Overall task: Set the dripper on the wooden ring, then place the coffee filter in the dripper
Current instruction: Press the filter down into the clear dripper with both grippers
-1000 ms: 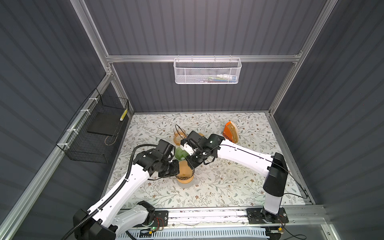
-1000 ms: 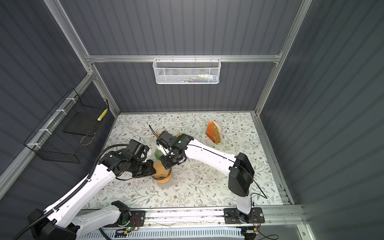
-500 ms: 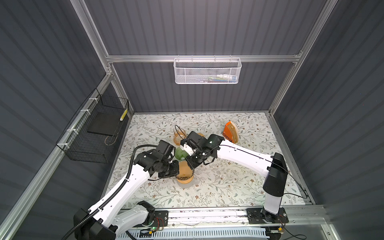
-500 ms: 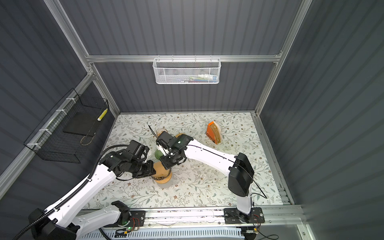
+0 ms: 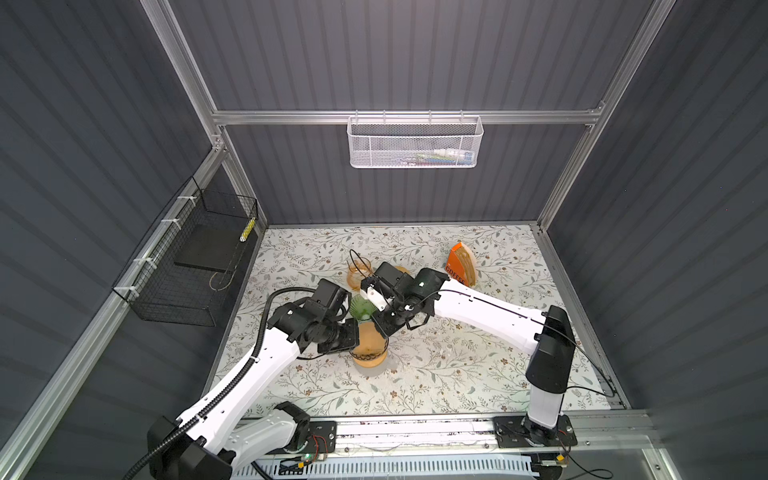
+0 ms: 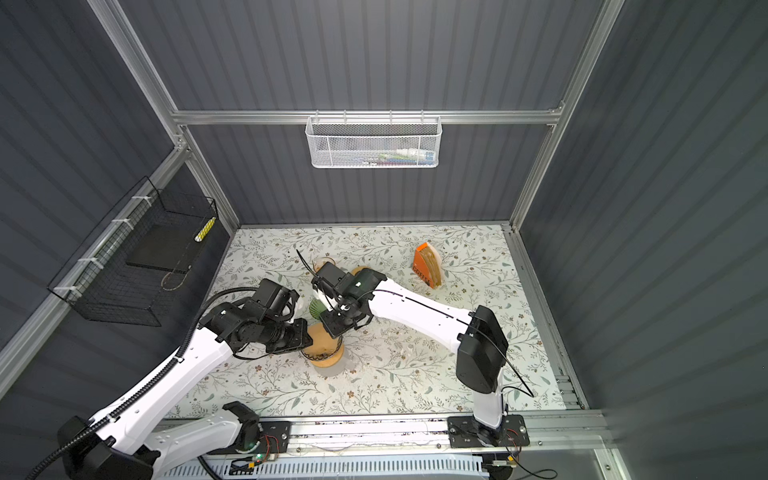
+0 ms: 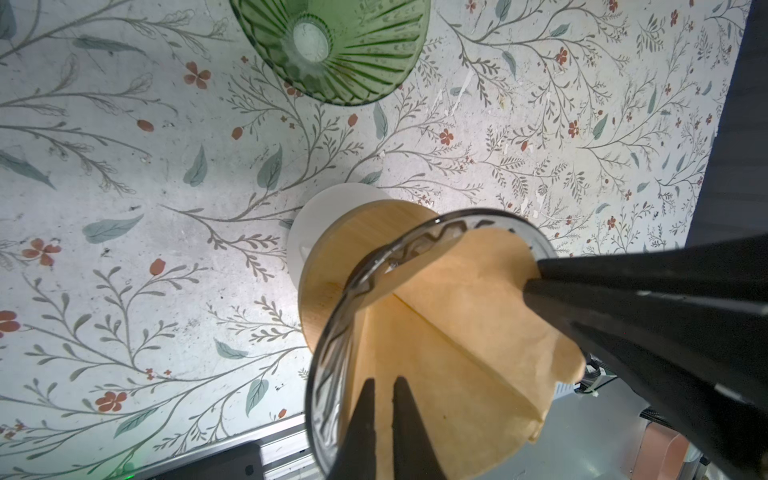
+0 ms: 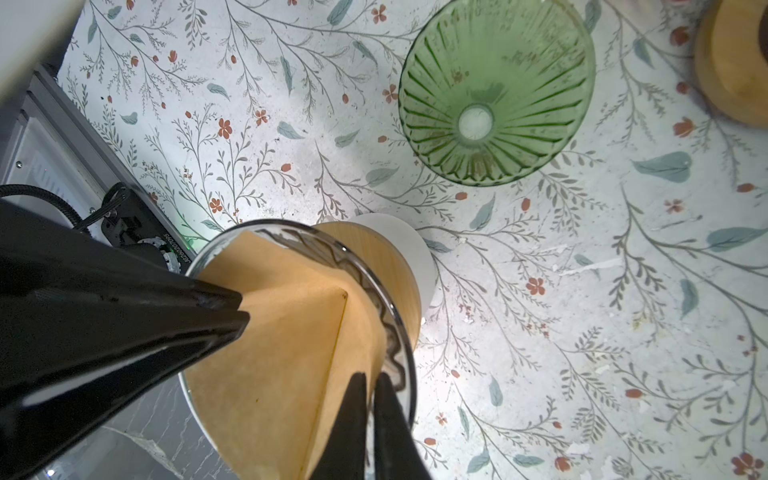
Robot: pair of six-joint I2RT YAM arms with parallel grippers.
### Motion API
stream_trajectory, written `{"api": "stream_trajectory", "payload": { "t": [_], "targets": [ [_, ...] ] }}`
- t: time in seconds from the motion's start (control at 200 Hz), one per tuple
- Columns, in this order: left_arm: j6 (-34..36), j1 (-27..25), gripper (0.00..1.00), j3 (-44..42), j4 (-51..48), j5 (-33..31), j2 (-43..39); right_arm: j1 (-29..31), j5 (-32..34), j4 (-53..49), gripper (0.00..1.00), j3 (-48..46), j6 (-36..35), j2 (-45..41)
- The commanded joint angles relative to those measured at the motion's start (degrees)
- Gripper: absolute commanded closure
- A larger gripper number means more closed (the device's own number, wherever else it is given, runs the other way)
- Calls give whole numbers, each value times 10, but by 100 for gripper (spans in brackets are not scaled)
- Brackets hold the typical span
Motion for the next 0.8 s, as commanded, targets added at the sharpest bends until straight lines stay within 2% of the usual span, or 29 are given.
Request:
{"api": "stream_trajectory", "payload": {
  "t": [0.0,0.275,0.405,0.555,0.795],
  "targets": [
    [9,-4,88,22,-3,0,4,4,11,-17,85,19,-8,-2],
    [8,-4,88,29,-4,2,3,4,17,-23,77,27,-8,-9],
    [6,-4,88,28,-6,3,-1,5,20,-26,77,27,-8,-14],
    [2,-4,88,24,-10,3,-10,10,23,-27,79,26,-10,-19],
    [-7,-4,88,12,-10,6,-20,13,26,-27,90,21,-10,-11]
  ]
}}
